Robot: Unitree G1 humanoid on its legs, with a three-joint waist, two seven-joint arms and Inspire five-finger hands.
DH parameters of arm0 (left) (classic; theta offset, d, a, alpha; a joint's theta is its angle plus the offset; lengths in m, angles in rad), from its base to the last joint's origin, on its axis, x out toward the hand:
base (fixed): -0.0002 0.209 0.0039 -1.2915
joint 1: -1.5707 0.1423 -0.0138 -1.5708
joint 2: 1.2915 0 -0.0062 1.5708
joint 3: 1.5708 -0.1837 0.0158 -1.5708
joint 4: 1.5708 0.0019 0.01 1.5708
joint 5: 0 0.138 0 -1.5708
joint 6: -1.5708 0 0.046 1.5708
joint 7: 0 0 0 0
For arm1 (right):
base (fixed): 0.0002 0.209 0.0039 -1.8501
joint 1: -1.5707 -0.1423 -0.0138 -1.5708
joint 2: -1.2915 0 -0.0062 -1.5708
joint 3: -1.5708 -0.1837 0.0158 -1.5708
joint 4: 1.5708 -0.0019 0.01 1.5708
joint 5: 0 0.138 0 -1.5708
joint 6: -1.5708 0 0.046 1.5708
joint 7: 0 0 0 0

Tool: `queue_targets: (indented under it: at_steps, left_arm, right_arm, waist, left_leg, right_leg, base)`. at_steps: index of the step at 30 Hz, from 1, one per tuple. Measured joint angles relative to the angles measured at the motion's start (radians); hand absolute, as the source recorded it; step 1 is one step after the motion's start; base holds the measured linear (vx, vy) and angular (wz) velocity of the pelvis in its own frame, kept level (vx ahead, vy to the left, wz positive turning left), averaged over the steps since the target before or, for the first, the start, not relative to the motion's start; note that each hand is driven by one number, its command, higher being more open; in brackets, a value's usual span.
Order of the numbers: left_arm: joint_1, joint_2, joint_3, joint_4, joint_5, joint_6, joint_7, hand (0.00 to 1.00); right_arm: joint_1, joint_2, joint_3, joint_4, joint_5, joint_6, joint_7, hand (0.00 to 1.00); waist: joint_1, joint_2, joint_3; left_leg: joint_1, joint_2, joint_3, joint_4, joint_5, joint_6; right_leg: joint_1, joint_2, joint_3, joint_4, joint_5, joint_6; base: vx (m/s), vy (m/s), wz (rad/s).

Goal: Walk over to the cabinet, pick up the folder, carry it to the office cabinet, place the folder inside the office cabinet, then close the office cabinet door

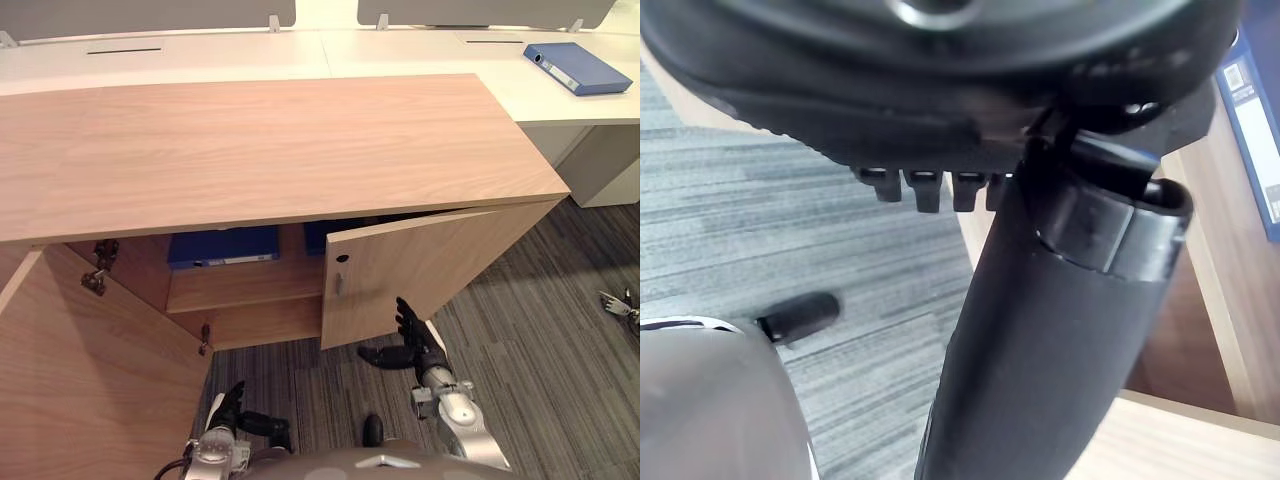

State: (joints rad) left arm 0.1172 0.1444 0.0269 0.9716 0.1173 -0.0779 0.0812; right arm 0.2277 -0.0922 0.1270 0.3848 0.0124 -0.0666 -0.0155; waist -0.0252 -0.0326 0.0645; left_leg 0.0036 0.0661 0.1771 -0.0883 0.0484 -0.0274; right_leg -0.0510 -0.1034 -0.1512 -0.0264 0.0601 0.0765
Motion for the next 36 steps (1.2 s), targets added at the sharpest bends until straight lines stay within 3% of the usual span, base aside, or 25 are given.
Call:
queue_targets:
  at_steps: [3, 12, 14, 17, 20, 22, 25, 29, 34, 36]
  left_arm:
    - [0.000, -0.015, 0.000, -0.002, -0.003, 0.000, 0.002, 1.00]
    - [0.012, -0.043, 0.003, -0.006, -0.066, -0.001, 0.025, 1.00]
    - [0.015, -0.051, 0.024, -0.006, -0.079, 0.000, 0.033, 1.00]
    - [0.021, -0.065, 0.047, -0.011, -0.118, -0.001, 0.056, 1.00]
    - [0.029, -0.069, 0.092, -0.030, -0.164, -0.001, 0.078, 1.00]
    - [0.034, -0.073, 0.134, -0.043, -0.188, -0.002, 0.089, 1.00]
    - [0.043, -0.073, 0.169, -0.043, -0.187, -0.002, 0.089, 1.00]
    - [0.043, -0.080, 0.199, -0.058, -0.187, -0.002, 0.086, 1.00]
    - [0.012, -0.114, 0.196, -0.098, -0.185, -0.001, 0.081, 1.00]
    - [0.004, -0.121, 0.198, -0.127, -0.182, 0.000, 0.067, 1.00]
  right_arm:
    - [-0.003, 0.013, -0.029, 0.119, -0.089, 0.001, -0.012, 1.00]
    - [-0.031, 0.016, -0.074, 0.329, -0.091, 0.005, -0.068, 1.00]
    - [-0.041, 0.018, -0.091, 0.358, -0.089, 0.009, -0.076, 1.00]
    - [-0.048, 0.022, -0.148, 0.375, -0.084, 0.014, -0.087, 1.00]
    - [-0.056, 0.018, -0.150, 0.376, -0.081, 0.014, -0.102, 1.00]
    - [-0.073, 0.021, -0.150, 0.376, -0.081, 0.014, -0.103, 1.00]
    - [-0.095, 0.030, -0.149, 0.377, -0.081, 0.014, -0.103, 1.00]
    - [-0.101, 0.052, -0.151, 0.373, -0.081, 0.013, -0.104, 1.00]
    - [-0.101, 0.071, -0.150, 0.315, -0.053, 0.012, -0.105, 1.00]
    - [-0.105, 0.094, -0.158, 0.282, -0.050, 0.012, -0.106, 1.00]
  waist:
    - [0.000, 0.005, -0.003]
    - [-0.001, 0.009, -0.002]
    - [-0.001, 0.011, 0.002]
    - [-0.001, 0.014, 0.009]
    - [-0.001, 0.005, 0.027]
    - [0.021, 0.009, 0.037]
    - [0.023, 0.016, 0.040]
    - [0.032, -0.002, 0.048]
    - [0.045, -0.007, 0.070]
    - [0.040, -0.015, 0.085]
  left_leg:
    - [0.004, 0.000, -0.006, 0.000, 0.000, -0.001]
    - [0.034, 0.000, -0.022, -0.005, -0.001, -0.001]
    - [0.033, -0.002, -0.033, -0.005, -0.002, -0.003]
    - [0.010, -0.026, -0.103, -0.005, 0.000, 0.003]
    - [-0.007, -0.051, -0.185, -0.004, 0.008, 0.010]
    - [-0.008, -0.055, -0.202, -0.004, 0.011, 0.012]
    - [-0.013, -0.052, -0.251, 0.000, 0.015, 0.008]
    - [-0.024, -0.053, -0.330, 0.001, 0.031, -0.007]
    - [-0.134, -0.074, -0.320, 0.102, 0.036, -0.011]
    - [-0.193, -0.063, -0.226, 0.192, -0.029, 0.008]
  right_leg:
    - [0.006, 0.000, -0.005, 0.001, -0.003, 0.000]
    - [0.035, -0.003, -0.019, 0.018, -0.023, 0.004]
    - [0.028, -0.010, -0.032, 0.055, -0.048, 0.005]
    - [-0.020, -0.044, -0.060, 0.198, -0.144, 0.018]
    - [-0.053, -0.004, 0.110, 0.312, -0.239, 0.004]
    - [-0.049, -0.004, 0.109, 0.319, -0.255, 0.002]
    - [-0.018, -0.001, 0.078, 0.304, -0.256, 0.000]
    - [0.032, 0.003, 0.053, 0.278, -0.260, -0.008]
    - [0.014, -0.017, -0.019, 0.275, -0.265, -0.016]
    - [-0.016, -0.034, -0.047, 0.276, -0.271, -0.027]
  base:
    - [0.00, -0.006, 0.04]
    - [-0.03, -0.001, 0.05]
    - [-0.03, -0.003, 0.19]
    - [0.00, -0.012, 0.62]
    - [0.05, -0.078, 0.83]
    - [0.07, -0.041, 0.38]
    - [0.07, -0.036, 0.54]
    - [0.05, -0.028, 0.73]
    - [-0.06, -0.001, 0.55]
    - [-0.15, 0.063, 0.33]
